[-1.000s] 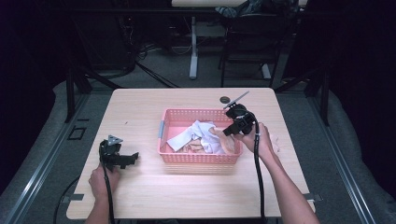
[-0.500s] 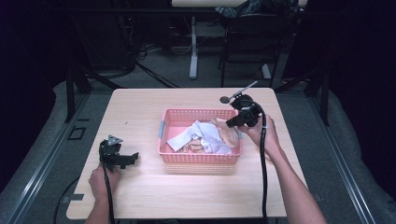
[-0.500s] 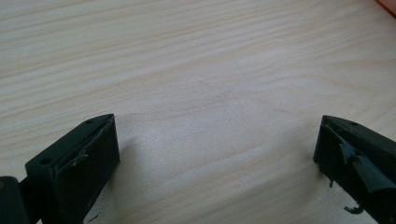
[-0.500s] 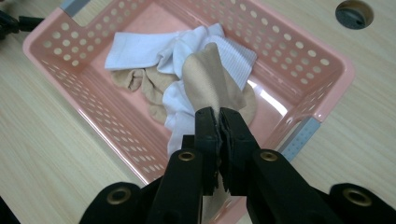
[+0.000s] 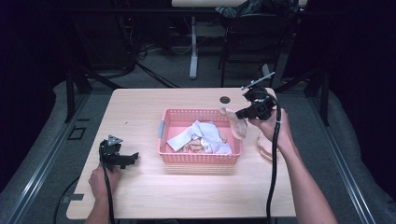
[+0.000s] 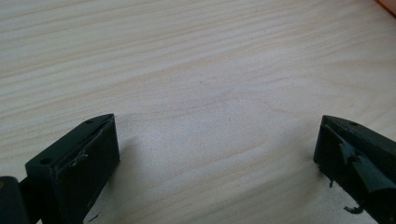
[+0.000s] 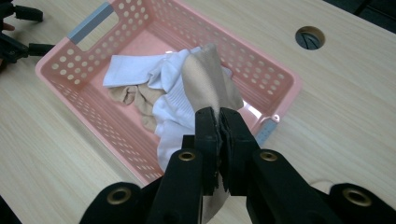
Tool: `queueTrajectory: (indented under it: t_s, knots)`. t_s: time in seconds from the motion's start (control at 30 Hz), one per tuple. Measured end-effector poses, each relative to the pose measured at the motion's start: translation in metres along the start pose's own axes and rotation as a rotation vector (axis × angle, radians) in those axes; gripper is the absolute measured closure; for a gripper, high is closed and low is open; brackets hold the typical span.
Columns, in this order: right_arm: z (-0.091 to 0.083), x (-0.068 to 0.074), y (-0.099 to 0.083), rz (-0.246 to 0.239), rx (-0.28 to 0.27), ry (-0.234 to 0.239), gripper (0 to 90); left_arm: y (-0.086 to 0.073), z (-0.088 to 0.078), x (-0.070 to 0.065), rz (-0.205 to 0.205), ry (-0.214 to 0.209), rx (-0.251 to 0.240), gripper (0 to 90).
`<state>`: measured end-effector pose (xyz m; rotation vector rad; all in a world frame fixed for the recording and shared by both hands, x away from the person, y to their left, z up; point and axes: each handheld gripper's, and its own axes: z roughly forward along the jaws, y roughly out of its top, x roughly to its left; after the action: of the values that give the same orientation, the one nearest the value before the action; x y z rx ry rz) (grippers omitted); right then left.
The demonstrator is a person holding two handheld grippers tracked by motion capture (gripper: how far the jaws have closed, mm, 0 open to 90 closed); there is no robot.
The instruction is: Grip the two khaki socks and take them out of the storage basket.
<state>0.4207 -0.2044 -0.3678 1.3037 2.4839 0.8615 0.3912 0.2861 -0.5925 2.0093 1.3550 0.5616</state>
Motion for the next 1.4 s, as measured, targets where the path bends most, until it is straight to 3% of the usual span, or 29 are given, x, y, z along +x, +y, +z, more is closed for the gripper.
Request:
queueTrajectory:
  t_s: [0.33, 0.43, 0.73, 1.1, 1.4]
  knots:
    - [-0.018, -0.022, -0.015, 0.034, -0.010, -0.036, 86.1, 0.000, 0.000, 0.000, 0.000, 0.000, 0.000, 0.0]
    - [-0.021, -0.027, -0.020, 0.027, -0.004, -0.049, 86.1, 0.000, 0.000, 0.000, 0.001, 0.000, 0.000, 0.0]
    - [-0.027, -0.043, -0.036, 0.067, -0.011, -0.072, 86.2, 0.000, 0.000, 0.000, 0.000, 0.000, -0.001, 0.0]
    - [-0.024, -0.063, -0.062, 0.124, -0.006, -0.092, 86.2, 0.000, 0.000, 0.000, 0.001, 0.000, -0.001, 0.0]
    - [-0.006, -0.079, -0.084, 0.185, 0.027, -0.096, 86.3, 0.000, 0.000, 0.000, 0.000, 0.000, -0.001, 0.0]
